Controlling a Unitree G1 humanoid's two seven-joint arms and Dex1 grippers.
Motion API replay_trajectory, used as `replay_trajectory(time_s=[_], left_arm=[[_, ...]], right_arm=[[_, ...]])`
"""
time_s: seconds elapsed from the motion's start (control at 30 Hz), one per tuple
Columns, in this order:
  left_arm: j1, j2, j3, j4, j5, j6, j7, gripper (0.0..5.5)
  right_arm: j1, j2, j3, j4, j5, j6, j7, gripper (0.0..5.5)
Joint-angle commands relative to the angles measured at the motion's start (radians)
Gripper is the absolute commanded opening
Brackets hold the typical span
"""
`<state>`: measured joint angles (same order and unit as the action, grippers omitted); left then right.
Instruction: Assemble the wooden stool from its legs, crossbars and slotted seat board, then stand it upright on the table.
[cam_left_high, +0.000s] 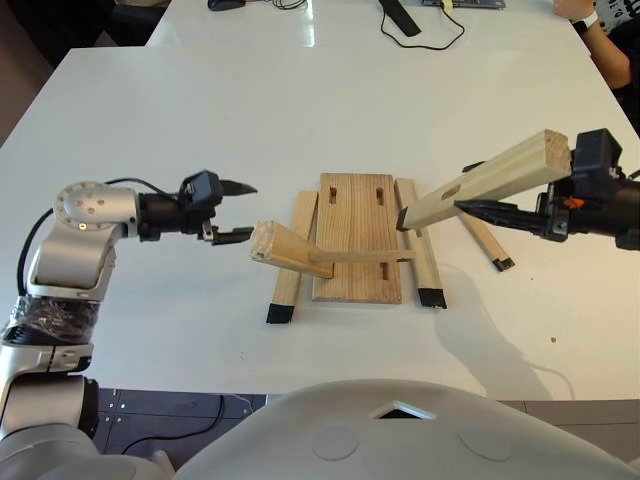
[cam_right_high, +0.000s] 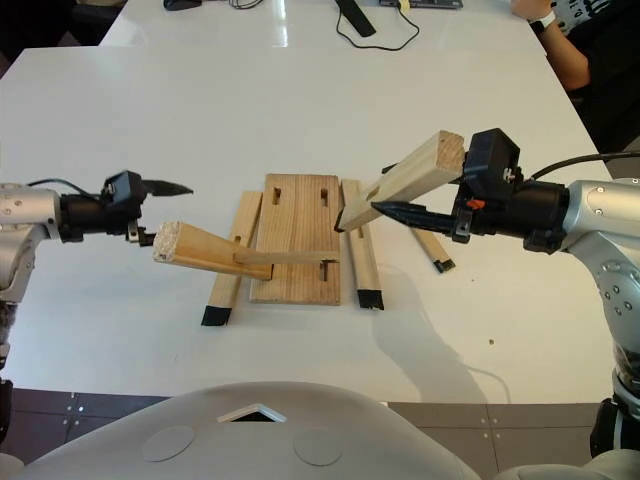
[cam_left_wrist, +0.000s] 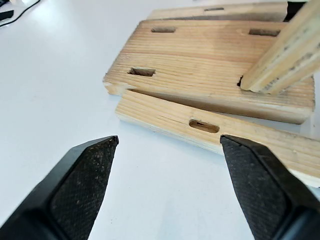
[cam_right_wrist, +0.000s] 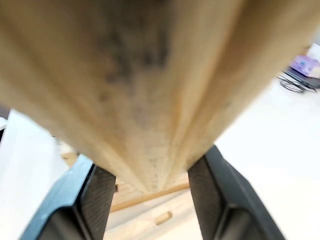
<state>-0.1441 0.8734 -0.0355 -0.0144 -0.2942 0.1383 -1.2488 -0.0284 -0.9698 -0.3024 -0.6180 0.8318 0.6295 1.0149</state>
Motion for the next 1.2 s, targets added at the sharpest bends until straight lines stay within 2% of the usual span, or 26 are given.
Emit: replay_trajectory(time_s=[0.03, 0.17, 0.4, 0.77, 1.2], left_arm=[[0.039, 0.031, -0.033, -0.012, 0.055, -0.072, -0.035, 3.78], [0.075, 0.049, -0.052, -0.061, 0.054, -0.097, -0.078, 3.78], [0.117, 0.043, -0.074, -0.183, 0.023, -0.048, -0.095, 3.78], [0.13, 0.045, -0.082, -0.219, 0.026, -0.025, -0.079, 3.78], [0.088, 0.055, -0.083, -0.203, 0.015, -0.01, -0.1, 3.78]], right_arm=[[0.085, -0.005, 0.006, -0.102, -0.003, 0.0, 0.001, 2.01], [0.155, -0.01, 0.06, -0.137, -0.113, -0.054, 0.002, 2.01], [0.17, 0.036, 0.118, -0.131, -0.143, -0.089, -0.029, 2.0], [0.162, 0.048, 0.086, -0.142, -0.042, -0.061, -0.054, 2.0], [0.417, 0.066, 0.111, -0.056, -0.192, -0.205, -0.003, 2.0]])
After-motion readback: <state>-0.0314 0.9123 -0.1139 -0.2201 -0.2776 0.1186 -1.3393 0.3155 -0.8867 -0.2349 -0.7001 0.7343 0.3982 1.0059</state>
